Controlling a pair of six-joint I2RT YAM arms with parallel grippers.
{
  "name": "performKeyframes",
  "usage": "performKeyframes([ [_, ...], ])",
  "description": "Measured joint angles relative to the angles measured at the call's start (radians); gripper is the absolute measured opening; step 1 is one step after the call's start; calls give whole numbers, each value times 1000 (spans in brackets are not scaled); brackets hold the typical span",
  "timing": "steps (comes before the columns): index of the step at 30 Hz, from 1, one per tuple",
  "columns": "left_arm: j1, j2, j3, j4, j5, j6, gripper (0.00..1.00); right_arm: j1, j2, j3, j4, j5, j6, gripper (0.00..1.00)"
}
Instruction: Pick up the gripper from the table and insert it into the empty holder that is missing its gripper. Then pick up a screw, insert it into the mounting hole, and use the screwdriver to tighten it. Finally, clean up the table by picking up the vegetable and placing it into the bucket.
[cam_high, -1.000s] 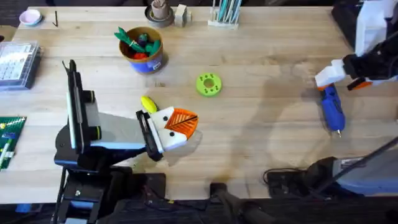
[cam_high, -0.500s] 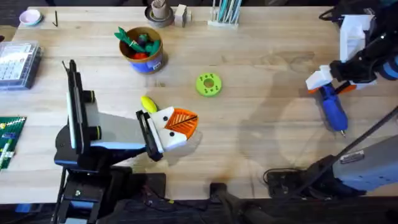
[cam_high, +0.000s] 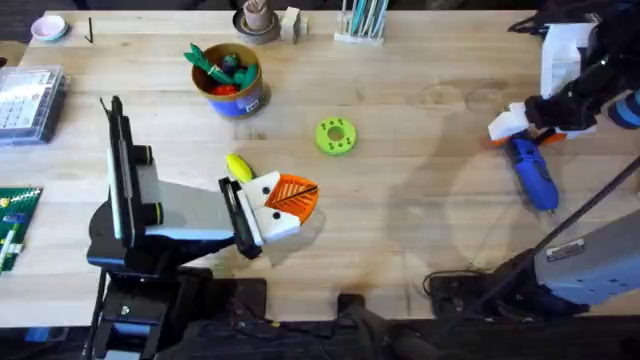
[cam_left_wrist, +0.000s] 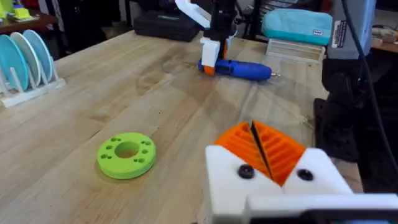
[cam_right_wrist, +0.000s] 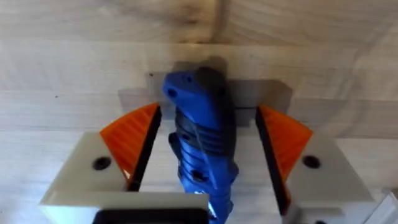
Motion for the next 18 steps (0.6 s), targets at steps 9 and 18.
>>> performKeyframes([
  [9, 0, 0, 0, 0, 0, 0, 13, 0, 0, 0, -2, 0, -38, 992],
  [18, 0, 0, 0, 0, 0, 0, 13, 0, 0, 0, -37, 1, -128, 993],
])
